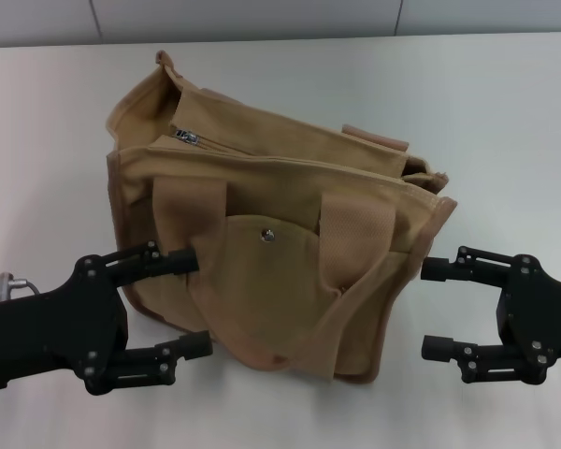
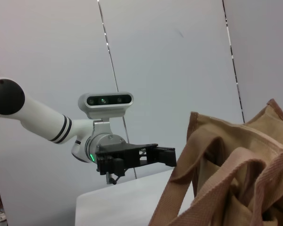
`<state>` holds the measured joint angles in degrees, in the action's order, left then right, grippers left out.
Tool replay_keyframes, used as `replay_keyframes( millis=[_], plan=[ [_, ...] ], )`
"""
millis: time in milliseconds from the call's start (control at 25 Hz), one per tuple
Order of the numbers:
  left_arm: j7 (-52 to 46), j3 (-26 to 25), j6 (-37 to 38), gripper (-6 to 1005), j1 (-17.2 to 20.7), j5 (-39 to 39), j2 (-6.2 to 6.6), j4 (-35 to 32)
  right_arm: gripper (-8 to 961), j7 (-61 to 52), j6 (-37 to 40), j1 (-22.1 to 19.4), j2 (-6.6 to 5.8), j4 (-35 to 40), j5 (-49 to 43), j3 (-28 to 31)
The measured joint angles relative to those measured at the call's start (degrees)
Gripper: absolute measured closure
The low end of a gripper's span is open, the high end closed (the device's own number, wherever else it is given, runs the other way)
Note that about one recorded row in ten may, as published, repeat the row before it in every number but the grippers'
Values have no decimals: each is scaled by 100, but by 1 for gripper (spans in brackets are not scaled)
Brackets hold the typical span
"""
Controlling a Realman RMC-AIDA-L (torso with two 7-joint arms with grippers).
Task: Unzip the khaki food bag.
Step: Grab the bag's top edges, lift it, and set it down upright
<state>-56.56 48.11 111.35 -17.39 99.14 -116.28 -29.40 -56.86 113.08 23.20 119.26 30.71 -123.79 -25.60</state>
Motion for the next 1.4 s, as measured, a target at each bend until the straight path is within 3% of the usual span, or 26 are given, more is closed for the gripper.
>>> replay_keyframes(
  millis=[360,640,720,840,920,1080,1200,1400],
  plan=[
    [111,-75,2,202,27,1,1,-13,128,82,-6,-19,0,-109,4,2],
    [666,-1208,16,224,482,12,132,44,128,86,-7,-50,0,-110,4,2],
    [680,-1536,-366,230,627,34,115,47,128,91,-6,-51,0,-109,4,2],
    [683,-1559,-620,239,631,33,66,53,128,94,-5,-50,0,-109,4,-12],
    [691,-1401,-1082,246,474,69,-103,98,128,96,8,-25,0,-109,4,-44],
    [746,-1181,-1357,256,238,126,-212,248,128,95,13,-15,0,-109,4,-49],
    [986,-1058,-1641,260,-181,127,-212,869,128,95,17,-34,0,-109,4,-49],
    [1511,-1109,-1931,284,-325,-61,-247,1221,128,95,23,-49,0,-109,4,-26]
  ],
)
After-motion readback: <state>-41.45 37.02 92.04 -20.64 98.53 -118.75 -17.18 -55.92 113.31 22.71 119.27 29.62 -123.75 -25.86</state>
